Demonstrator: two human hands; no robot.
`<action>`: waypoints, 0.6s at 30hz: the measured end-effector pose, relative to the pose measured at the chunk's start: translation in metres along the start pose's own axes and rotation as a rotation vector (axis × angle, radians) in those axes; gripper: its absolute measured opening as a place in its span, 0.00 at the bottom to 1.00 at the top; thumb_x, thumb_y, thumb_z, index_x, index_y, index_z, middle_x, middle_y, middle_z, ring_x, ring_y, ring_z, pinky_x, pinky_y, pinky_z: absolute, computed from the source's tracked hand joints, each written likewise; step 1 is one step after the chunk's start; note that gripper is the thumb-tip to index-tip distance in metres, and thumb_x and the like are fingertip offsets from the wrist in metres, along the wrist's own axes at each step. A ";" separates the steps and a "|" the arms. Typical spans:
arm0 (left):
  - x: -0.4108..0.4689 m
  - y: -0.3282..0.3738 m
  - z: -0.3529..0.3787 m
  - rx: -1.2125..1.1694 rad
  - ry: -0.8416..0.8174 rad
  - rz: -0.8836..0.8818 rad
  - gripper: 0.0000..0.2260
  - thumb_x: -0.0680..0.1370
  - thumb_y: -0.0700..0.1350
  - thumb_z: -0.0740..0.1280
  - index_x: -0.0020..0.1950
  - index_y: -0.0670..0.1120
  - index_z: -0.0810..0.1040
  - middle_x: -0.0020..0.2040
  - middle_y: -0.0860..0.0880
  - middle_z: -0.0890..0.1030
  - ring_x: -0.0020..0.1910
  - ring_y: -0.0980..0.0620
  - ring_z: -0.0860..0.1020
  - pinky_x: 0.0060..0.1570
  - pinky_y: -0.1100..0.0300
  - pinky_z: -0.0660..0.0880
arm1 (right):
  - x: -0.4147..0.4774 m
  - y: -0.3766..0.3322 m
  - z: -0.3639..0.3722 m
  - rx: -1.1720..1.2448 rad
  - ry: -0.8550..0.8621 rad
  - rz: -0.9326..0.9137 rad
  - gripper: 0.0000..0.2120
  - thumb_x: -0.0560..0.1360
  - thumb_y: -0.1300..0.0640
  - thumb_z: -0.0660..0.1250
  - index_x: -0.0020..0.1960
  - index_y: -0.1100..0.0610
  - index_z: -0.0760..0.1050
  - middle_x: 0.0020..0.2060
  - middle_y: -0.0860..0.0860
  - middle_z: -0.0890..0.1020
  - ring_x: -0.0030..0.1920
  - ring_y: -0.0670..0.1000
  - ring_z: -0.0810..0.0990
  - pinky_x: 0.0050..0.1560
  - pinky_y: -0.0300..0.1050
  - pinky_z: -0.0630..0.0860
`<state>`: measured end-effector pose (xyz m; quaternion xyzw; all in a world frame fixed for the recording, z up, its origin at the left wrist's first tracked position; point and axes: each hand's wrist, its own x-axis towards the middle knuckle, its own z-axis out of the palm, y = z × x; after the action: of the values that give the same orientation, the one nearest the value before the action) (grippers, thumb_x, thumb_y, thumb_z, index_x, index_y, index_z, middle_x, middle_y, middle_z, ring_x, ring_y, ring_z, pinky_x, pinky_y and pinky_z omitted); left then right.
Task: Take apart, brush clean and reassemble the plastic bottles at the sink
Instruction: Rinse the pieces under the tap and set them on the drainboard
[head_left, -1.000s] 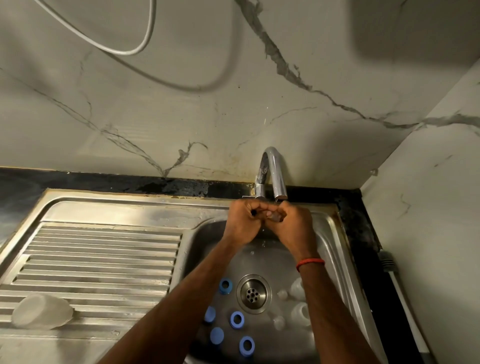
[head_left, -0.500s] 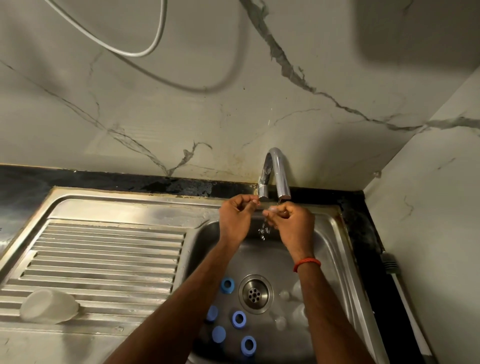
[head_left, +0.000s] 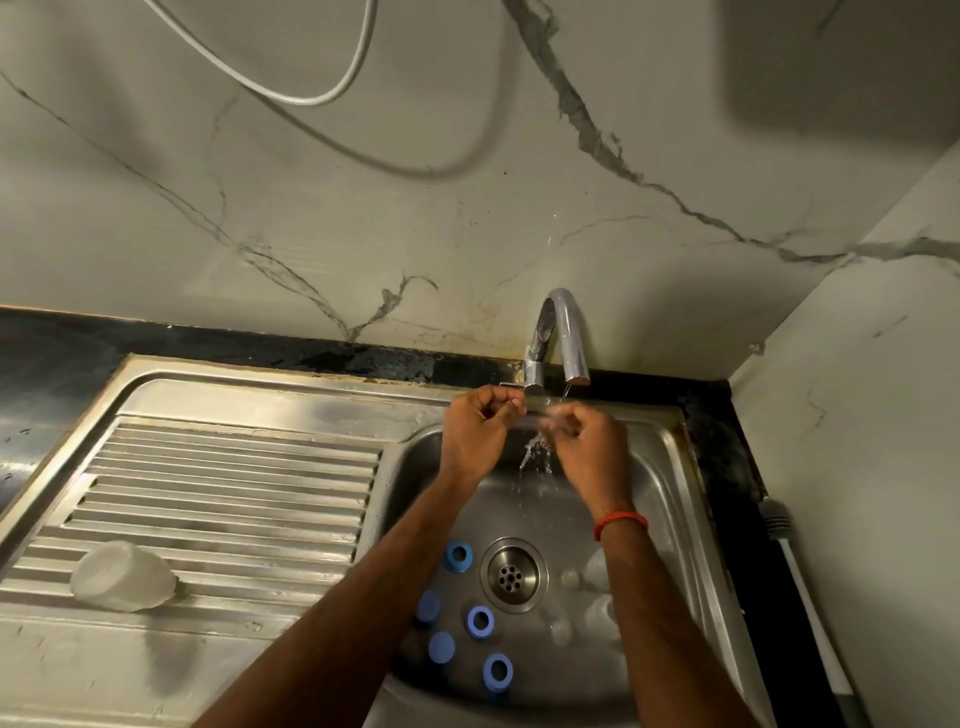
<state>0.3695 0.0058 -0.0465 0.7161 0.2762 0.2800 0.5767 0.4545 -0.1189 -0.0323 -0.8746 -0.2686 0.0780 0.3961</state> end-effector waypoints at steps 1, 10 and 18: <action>-0.002 0.000 -0.002 0.026 -0.003 0.012 0.05 0.80 0.40 0.69 0.51 0.48 0.84 0.45 0.53 0.85 0.45 0.58 0.83 0.51 0.59 0.81 | -0.001 -0.001 -0.003 0.034 0.077 -0.009 0.08 0.75 0.53 0.73 0.54 0.53 0.81 0.49 0.45 0.83 0.48 0.45 0.81 0.44 0.35 0.75; -0.023 0.012 -0.020 0.132 -0.038 0.084 0.03 0.80 0.42 0.70 0.51 0.49 0.84 0.43 0.51 0.85 0.43 0.56 0.83 0.52 0.56 0.81 | -0.015 -0.014 -0.016 0.122 0.051 -0.031 0.11 0.72 0.57 0.77 0.53 0.56 0.83 0.48 0.48 0.84 0.48 0.45 0.82 0.46 0.34 0.77; -0.048 0.012 -0.056 0.252 -0.077 0.154 0.05 0.80 0.44 0.71 0.54 0.49 0.84 0.46 0.55 0.85 0.45 0.61 0.82 0.50 0.65 0.78 | -0.052 -0.028 0.005 -0.137 -0.171 -0.004 0.03 0.76 0.54 0.72 0.49 0.52 0.80 0.42 0.47 0.82 0.44 0.47 0.81 0.39 0.37 0.72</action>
<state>0.2971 0.0068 -0.0289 0.8120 0.2310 0.2588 0.4693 0.3980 -0.1282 -0.0188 -0.8893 -0.3079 0.1330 0.3110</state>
